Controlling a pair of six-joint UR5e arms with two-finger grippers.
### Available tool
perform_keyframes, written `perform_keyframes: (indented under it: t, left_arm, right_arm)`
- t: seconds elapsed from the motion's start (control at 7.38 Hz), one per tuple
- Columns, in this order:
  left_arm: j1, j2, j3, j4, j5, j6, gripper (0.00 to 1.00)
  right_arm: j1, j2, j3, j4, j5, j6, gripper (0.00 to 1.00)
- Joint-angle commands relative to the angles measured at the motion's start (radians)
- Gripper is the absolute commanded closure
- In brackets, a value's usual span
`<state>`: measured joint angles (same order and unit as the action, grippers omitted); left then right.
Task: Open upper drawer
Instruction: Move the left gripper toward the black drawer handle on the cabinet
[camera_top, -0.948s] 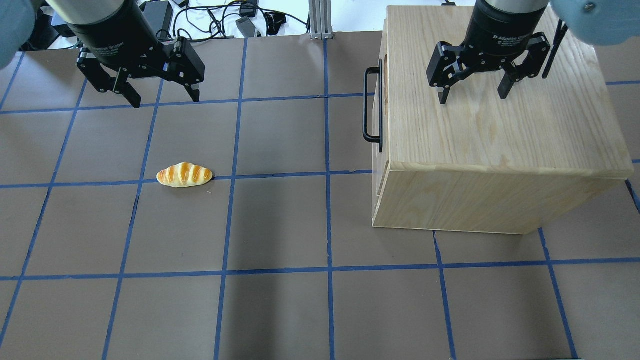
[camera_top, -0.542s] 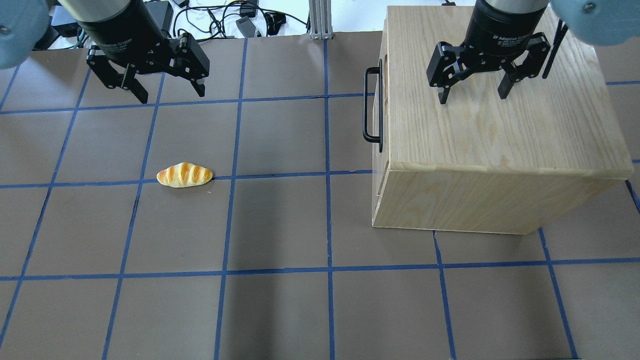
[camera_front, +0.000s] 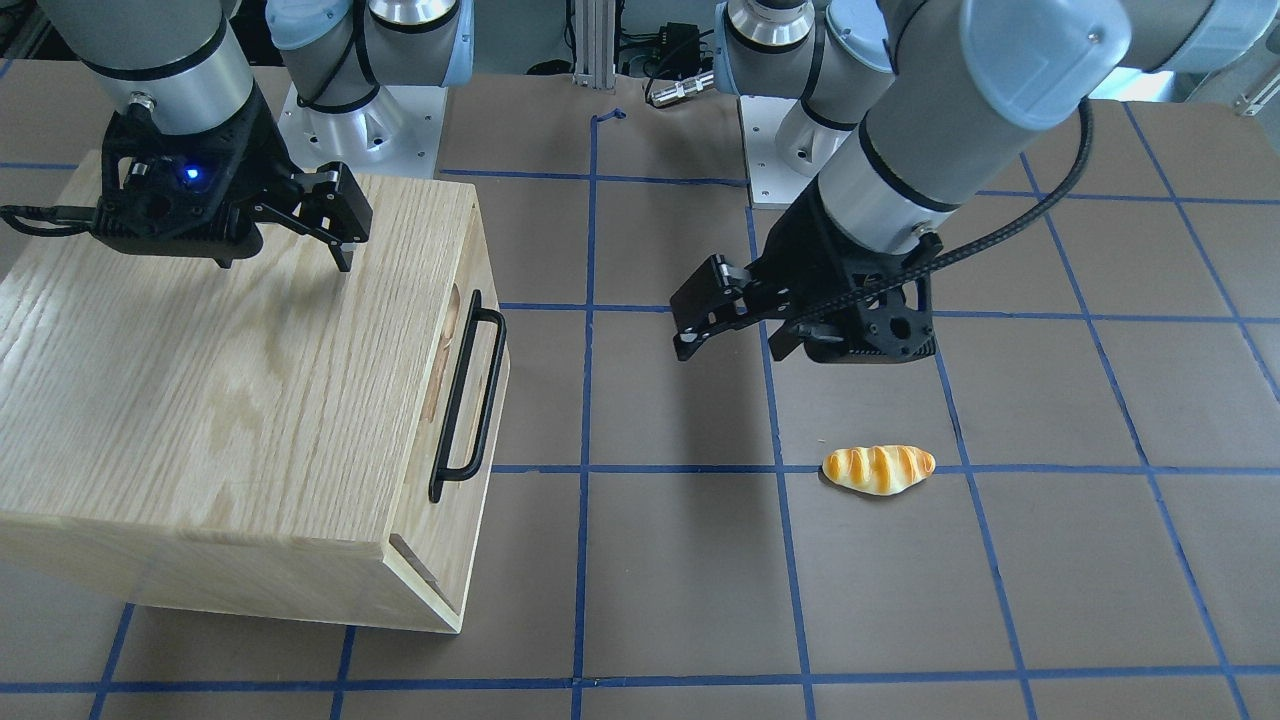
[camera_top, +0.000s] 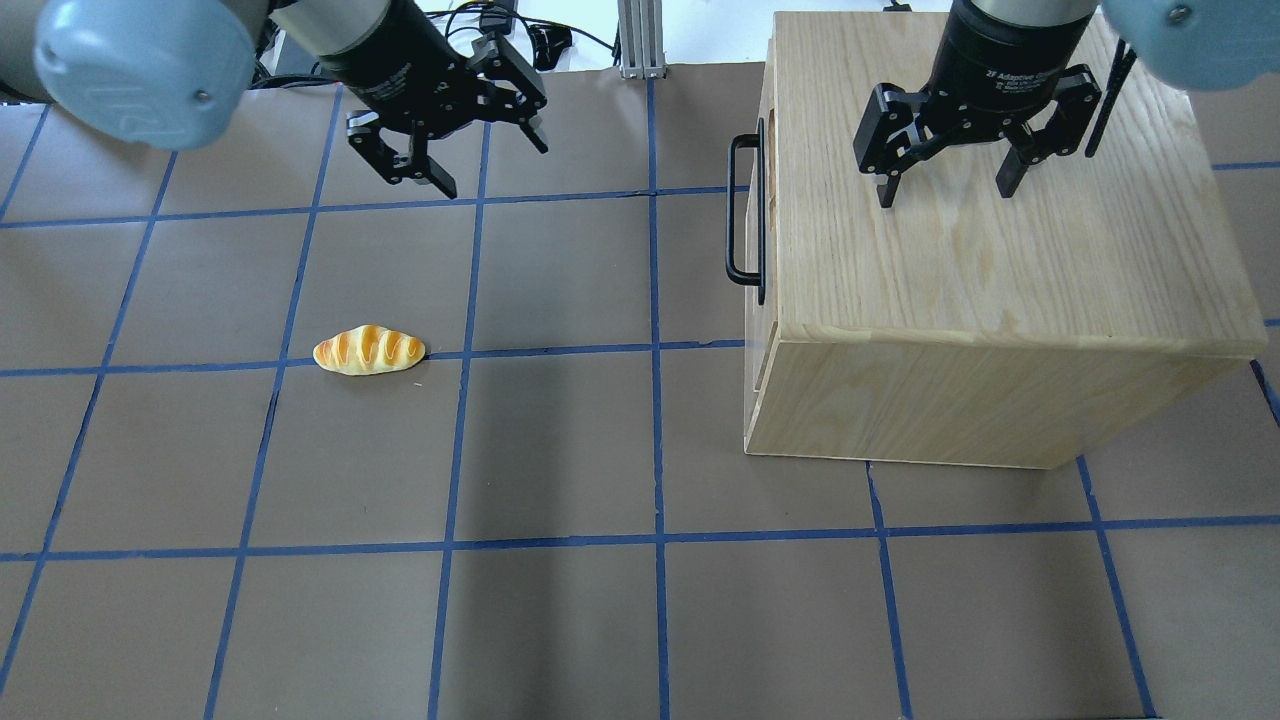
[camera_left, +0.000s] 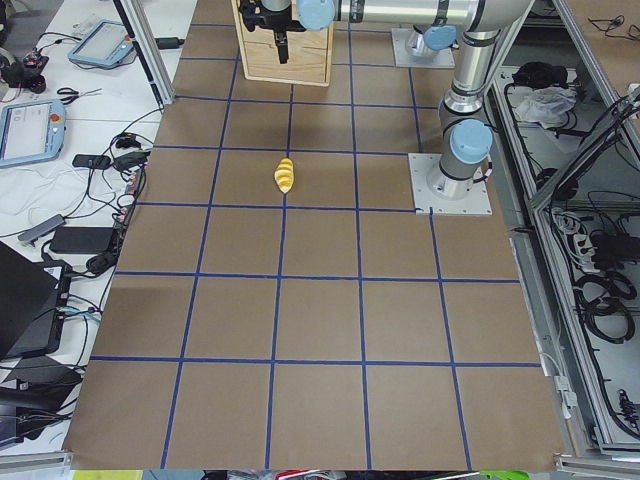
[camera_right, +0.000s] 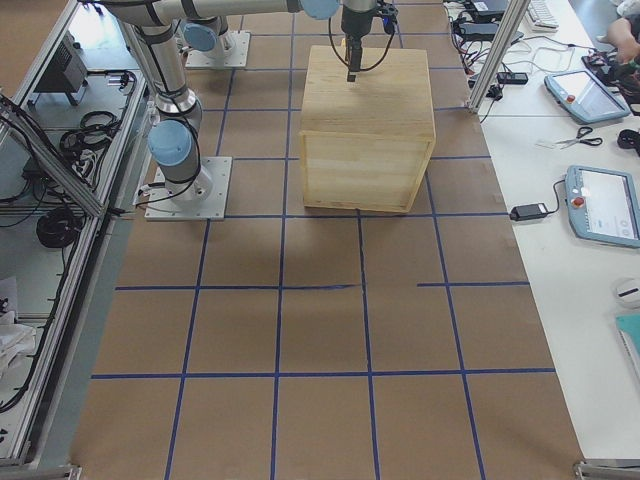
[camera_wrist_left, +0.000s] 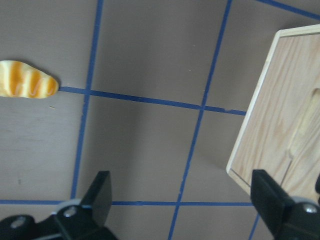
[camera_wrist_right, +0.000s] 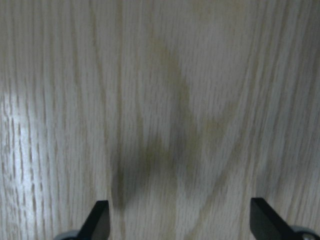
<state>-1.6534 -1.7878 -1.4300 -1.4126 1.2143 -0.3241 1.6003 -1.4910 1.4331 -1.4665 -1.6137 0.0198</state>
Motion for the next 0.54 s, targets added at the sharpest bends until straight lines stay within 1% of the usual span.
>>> perform_keyframes:
  t: [0.0,0.14,0.27,0.41]
  left_arm:
    - [-0.113,-0.085,-0.009,0.148,-0.027,-0.165,0.0]
    - [-0.129,-0.108,-0.009,0.173,-0.054,-0.179,0.0]
    - [-0.129,-0.123,-0.009,0.2,-0.117,-0.182,0.0]
    - [-0.143,-0.133,-0.009,0.202,-0.116,-0.182,0.0]
  right_arm:
    - [0.001,0.0,0.0,0.0,0.0,0.0,0.0]
    - [0.001,0.0,0.0,0.0,0.0,0.0,0.0]
    - [0.001,0.0,0.0,0.0,0.0,0.0,0.0]
    - [0.001,0.0,0.0,0.0,0.0,0.0,0.0]
